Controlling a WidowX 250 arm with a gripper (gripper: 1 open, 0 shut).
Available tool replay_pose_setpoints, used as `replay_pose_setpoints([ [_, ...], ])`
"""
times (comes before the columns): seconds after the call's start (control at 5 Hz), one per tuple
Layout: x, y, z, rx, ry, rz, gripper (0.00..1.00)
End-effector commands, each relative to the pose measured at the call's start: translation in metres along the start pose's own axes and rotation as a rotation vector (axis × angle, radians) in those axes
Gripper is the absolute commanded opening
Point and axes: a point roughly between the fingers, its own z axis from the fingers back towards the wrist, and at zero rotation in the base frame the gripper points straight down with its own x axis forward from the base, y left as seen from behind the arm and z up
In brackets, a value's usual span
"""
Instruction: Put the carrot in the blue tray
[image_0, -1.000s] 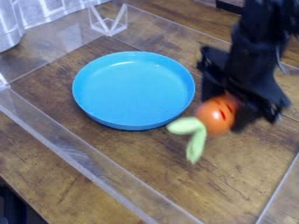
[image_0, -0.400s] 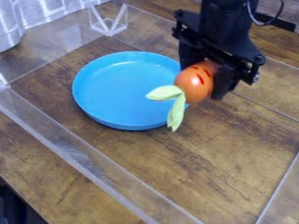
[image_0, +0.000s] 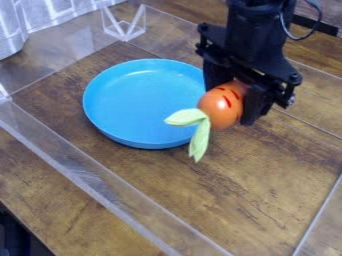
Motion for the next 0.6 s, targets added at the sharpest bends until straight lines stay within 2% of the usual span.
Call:
replay_pose_setpoints([
  [0.0, 0.0019, -0.0025, 0.0215, -0.024, -0.060, -0.010, 0.00],
  [0.4, -0.0029, -0.0055, 0.0179, -0.055, -0.033, -0.022, 0.00],
])
